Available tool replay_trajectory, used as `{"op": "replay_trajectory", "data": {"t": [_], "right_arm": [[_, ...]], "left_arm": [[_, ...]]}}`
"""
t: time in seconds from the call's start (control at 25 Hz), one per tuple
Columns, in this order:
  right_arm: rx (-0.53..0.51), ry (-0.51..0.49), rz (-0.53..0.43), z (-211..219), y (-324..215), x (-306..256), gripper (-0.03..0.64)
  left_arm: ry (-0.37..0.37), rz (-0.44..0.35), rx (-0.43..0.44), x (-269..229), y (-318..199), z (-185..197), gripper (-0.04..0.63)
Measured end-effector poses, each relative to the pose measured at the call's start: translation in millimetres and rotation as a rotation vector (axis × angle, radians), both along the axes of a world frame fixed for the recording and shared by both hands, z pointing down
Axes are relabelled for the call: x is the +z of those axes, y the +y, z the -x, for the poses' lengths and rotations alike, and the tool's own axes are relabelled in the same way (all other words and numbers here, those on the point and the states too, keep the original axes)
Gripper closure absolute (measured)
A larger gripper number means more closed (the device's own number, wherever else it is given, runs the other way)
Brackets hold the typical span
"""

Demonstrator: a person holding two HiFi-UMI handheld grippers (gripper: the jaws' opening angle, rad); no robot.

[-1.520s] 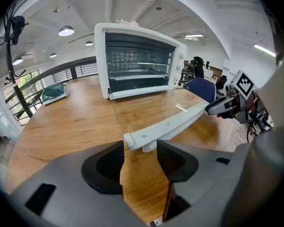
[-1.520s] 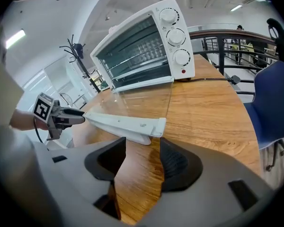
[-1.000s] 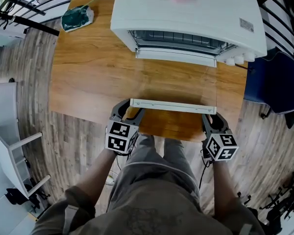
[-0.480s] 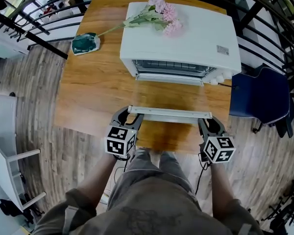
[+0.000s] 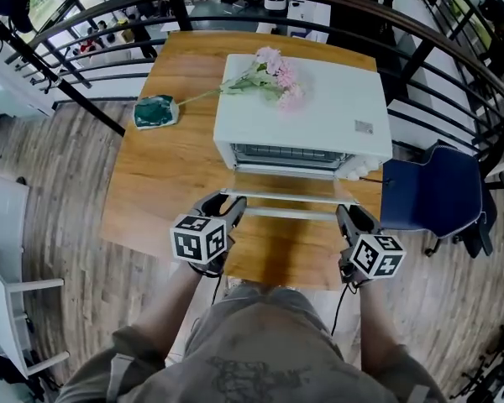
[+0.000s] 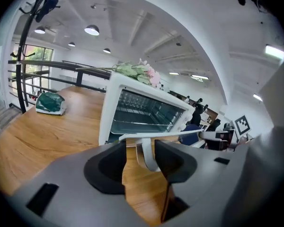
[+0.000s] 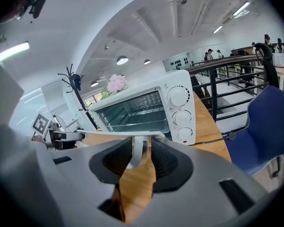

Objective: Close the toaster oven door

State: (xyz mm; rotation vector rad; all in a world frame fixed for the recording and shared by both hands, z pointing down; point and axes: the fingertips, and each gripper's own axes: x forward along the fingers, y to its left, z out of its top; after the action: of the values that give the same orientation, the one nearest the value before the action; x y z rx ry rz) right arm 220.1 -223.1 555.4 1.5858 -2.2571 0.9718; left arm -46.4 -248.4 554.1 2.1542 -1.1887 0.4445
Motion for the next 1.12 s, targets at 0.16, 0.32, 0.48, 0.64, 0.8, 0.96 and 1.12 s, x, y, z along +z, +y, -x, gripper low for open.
{"op": "replay_trajectory", "data": {"t": [0.16, 0.32, 0.48, 0.64, 0.8, 0.96, 1.12], "right_arm": [[0.033, -0.060, -0.027, -1.9, -23.7, -17.5, 0.479], [0.058, -0.085, -0.062, -4.7, -49.2, -32.8, 0.488], [0.057, -0.086, -0.086, -6.3, -68.3, -42.0, 0.488], [0.056, -0.093, -0.086, -5.5, -78.8, -43.7, 0.488], [0.076, -0.131, -0.083, -6.3, -86.8, -44.7, 0.488], [0.090, -0.144, -0.080, -6.7, -95.1, -44.4, 0.488], [0.095, -0.152, -0.073, -7.3, -101.3, -44.3, 0.488]], "left_arm": [[0.081, -0.010, -0.085, -19.0, -23.1, 2.8, 0.394], [0.091, -0.043, -0.108, -33.9, -47.4, 1.2, 0.390], [0.125, -0.037, -0.137, -42.3, -66.5, -0.1, 0.390], [0.132, -0.030, -0.151, -43.7, -76.5, 1.1, 0.390], [0.143, -0.024, -0.161, -44.7, -84.1, 1.4, 0.390], [0.152, -0.027, -0.176, -44.5, -91.8, 2.1, 0.390], [0.152, -0.028, -0.186, -44.2, -97.1, 2.2, 0.388]]}}
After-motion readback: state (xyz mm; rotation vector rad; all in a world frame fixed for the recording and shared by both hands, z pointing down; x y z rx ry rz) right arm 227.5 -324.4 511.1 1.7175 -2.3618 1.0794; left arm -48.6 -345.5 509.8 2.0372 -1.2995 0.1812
